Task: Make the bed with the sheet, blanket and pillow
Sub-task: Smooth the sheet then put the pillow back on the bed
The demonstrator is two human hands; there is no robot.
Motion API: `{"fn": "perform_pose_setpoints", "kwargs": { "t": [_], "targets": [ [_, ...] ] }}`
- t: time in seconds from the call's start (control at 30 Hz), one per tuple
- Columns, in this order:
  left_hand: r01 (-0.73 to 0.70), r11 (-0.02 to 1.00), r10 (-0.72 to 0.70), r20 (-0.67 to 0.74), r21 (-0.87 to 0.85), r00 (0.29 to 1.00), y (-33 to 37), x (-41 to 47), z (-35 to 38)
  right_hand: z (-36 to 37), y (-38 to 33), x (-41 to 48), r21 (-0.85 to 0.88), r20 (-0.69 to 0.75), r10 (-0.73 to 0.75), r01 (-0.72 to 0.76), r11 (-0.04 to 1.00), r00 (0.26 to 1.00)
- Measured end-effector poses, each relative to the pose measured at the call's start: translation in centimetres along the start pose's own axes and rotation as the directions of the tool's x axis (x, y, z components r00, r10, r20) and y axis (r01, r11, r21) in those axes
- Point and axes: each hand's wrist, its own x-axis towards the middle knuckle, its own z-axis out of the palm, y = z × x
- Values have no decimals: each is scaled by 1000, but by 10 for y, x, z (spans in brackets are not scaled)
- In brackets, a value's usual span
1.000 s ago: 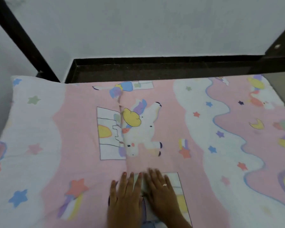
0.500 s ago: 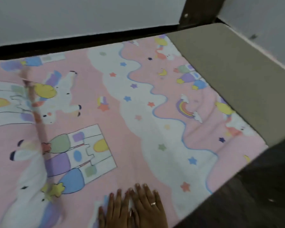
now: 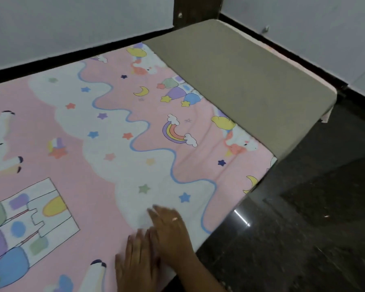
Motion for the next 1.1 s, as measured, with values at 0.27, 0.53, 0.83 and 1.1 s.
{"fn": "perform_pose_setpoints", "kwargs": {
  "t": [0.27,0.53,0.83,1.1],
  "targets": [
    [-169,969,133,197,181,971,87,44,28,-45,159,-39,-64,-20,616,-616,785,787],
    [-355,905,300,239,234,923,172,94,70,-73,258,-20,747,365,872,-662,-65,326],
    [-415,881,377,195,226,906,227,148,100,-46,309,34,758,571,740,-574,-310,355],
    [-431,868,391,196,245,899,261,168,113,-36,334,28,766,494,789,-611,-197,365]
  ]
}}
